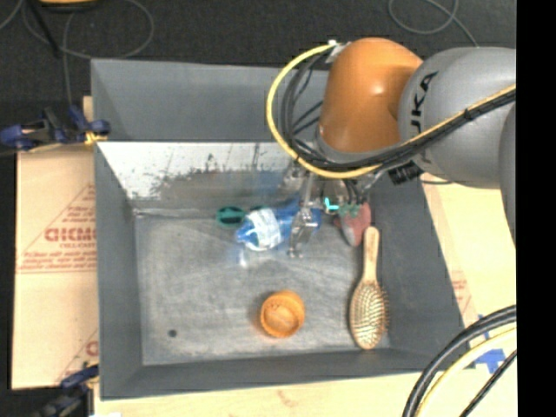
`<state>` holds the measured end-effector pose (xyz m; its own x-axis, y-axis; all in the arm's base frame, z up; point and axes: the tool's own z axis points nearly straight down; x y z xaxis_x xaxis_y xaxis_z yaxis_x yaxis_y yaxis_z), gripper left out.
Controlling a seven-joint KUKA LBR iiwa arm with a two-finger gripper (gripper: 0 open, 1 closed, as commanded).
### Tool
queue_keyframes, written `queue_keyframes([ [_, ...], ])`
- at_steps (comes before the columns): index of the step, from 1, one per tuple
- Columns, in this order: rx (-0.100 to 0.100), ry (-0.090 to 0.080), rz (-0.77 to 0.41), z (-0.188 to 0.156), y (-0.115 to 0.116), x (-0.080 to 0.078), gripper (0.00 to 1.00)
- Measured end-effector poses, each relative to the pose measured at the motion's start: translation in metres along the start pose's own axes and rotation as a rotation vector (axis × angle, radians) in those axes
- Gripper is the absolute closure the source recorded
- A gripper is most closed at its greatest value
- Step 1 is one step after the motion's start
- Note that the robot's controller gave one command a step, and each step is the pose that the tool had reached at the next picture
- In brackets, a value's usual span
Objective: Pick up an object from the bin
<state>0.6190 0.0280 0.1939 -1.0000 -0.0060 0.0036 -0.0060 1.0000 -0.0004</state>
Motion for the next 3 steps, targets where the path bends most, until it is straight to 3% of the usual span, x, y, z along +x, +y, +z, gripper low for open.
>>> queue_keyframes([
  [1,0.000,-0.008,0.000,-0.005,0.000,-0.002,0.00],
  [3,0.002,-0.012,-0.175,0.101,-0.006,-0.013,0.00],
])
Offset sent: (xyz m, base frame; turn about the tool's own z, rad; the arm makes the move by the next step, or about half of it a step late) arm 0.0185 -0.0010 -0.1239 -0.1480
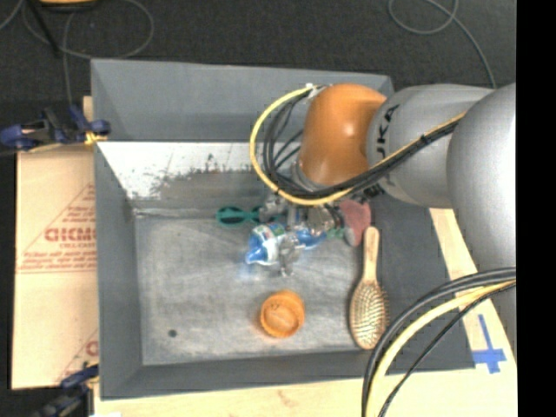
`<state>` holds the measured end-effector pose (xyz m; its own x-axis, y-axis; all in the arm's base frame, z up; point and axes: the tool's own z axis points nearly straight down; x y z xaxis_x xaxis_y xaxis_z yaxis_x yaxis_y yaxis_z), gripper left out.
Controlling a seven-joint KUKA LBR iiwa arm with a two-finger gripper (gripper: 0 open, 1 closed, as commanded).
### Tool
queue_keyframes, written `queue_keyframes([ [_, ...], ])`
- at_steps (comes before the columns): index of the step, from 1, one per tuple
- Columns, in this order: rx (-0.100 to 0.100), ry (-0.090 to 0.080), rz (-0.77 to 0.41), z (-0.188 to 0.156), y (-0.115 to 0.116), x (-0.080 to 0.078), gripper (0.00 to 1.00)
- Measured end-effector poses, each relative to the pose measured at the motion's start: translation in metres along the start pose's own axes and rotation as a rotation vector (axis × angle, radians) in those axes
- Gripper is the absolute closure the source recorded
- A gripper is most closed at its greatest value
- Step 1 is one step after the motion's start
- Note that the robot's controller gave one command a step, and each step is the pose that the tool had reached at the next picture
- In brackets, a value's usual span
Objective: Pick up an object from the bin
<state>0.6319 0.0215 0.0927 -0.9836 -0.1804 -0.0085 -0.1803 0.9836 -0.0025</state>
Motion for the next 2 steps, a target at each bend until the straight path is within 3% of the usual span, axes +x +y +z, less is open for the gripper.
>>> queue_keyframes([
  [1,-0.002,0.003,-0.017,0.0115,-0.0002,0.0010,1.00],
  [2,-0.002,0.003,-0.017,0.0115,-0.0002,0.0010,1.00],
])
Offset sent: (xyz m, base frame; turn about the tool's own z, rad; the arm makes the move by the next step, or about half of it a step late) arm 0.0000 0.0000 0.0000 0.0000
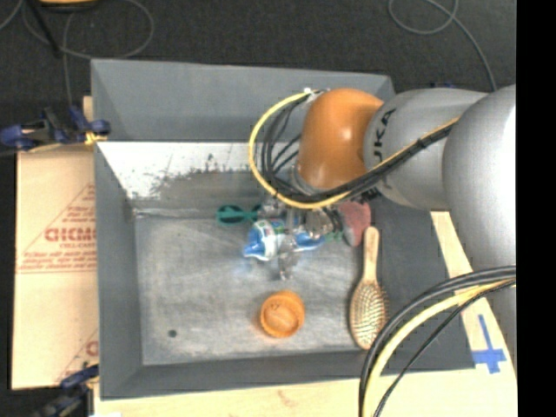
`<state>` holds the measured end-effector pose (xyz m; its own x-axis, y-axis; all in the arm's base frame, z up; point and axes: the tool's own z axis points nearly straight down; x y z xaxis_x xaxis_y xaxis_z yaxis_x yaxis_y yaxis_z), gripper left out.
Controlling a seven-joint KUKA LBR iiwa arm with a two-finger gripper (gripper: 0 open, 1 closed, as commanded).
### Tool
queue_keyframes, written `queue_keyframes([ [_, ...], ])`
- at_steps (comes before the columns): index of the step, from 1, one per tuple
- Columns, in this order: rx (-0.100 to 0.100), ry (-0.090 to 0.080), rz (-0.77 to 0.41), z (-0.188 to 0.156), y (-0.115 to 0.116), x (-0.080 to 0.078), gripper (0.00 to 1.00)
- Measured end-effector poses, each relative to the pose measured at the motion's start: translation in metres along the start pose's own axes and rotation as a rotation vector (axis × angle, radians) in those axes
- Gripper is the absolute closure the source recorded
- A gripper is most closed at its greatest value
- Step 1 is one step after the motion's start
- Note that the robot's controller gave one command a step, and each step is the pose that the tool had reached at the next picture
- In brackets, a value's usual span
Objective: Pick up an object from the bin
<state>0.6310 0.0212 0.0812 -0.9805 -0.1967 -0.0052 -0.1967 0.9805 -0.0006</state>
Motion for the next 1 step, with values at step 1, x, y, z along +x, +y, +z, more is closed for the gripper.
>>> queue_keyframes([
  [1,0.001,0.001,-0.020,-0.1317,-0.0045,-0.0025,1.00],
])
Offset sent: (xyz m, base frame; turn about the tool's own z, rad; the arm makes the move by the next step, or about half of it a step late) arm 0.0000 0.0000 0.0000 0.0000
